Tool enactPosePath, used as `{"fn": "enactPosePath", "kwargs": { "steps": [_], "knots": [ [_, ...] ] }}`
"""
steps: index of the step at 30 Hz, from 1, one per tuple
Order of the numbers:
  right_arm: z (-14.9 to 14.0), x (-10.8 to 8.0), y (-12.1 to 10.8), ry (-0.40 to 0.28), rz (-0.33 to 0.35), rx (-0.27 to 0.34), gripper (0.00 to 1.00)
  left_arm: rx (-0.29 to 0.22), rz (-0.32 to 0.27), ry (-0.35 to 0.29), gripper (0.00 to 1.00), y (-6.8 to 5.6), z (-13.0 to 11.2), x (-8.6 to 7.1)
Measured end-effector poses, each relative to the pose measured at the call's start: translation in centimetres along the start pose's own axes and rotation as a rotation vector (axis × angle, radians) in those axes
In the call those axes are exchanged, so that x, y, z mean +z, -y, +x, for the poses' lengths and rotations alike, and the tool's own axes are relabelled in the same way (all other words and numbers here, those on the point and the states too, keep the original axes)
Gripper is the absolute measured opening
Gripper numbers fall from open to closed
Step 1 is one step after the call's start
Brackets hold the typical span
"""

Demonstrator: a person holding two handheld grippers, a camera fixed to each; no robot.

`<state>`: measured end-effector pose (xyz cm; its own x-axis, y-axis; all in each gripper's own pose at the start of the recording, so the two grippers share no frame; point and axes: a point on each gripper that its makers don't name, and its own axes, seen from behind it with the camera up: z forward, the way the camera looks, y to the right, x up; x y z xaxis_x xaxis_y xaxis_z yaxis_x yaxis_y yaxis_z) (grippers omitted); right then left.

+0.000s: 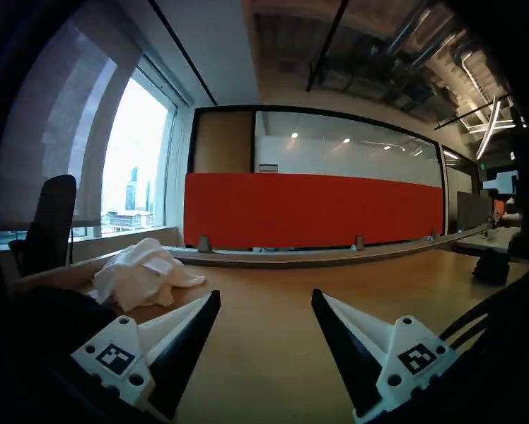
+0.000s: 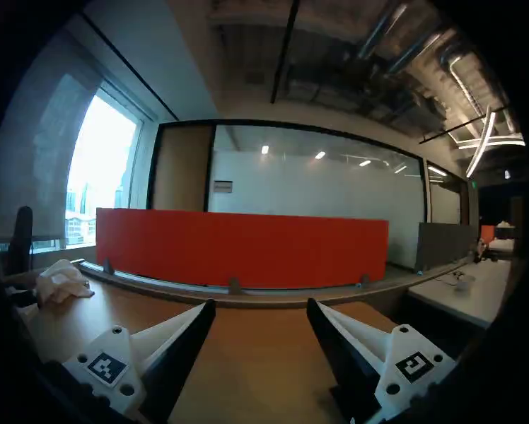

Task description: Fold towel

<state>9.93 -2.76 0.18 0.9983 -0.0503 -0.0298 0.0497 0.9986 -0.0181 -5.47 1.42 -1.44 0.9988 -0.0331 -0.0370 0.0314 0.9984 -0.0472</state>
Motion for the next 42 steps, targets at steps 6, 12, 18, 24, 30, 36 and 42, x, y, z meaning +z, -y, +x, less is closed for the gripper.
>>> {"fn": "enactPosePath", "kwargs": {
  "steps": [6,12,18,24,30,36,42],
  "knots": [
    [0.0,-0.3,-0.2,-0.002,-0.002,0.0,1.0,0.01,0.001,0.003,0.96,0.0,-0.3,0.0],
    [0.0,-0.4,-0.6,-0.003,-0.008,-0.01,1.0,0.019,-0.003,0.019,0.96,-0.2,-0.8,0.1],
    [-0.3,-0.4,-0.7,-0.001,-0.001,-0.002,1.0,0.021,0.002,0.031,0.96,-0.1,-1.1,0.4],
    [-0.8,-0.3,-0.6,0.004,0.005,-0.001,1.0,0.022,0.001,0.033,0.96,-0.2,-1.1,0.5],
    [-0.8,-0.2,-0.7,0.006,0.008,0.004,1.0,0.022,0.002,0.034,0.96,-0.2,-1.2,0.6],
    [-0.5,-0.1,-0.6,0.004,0.011,-0.005,1.0,0.023,0.003,0.034,0.97,-0.1,-1.2,0.6],
    [-0.6,0.1,-0.8,-0.003,0.016,-0.023,1.0,0.023,0.003,0.034,0.97,-0.2,-1.2,0.6]
  ]
}}
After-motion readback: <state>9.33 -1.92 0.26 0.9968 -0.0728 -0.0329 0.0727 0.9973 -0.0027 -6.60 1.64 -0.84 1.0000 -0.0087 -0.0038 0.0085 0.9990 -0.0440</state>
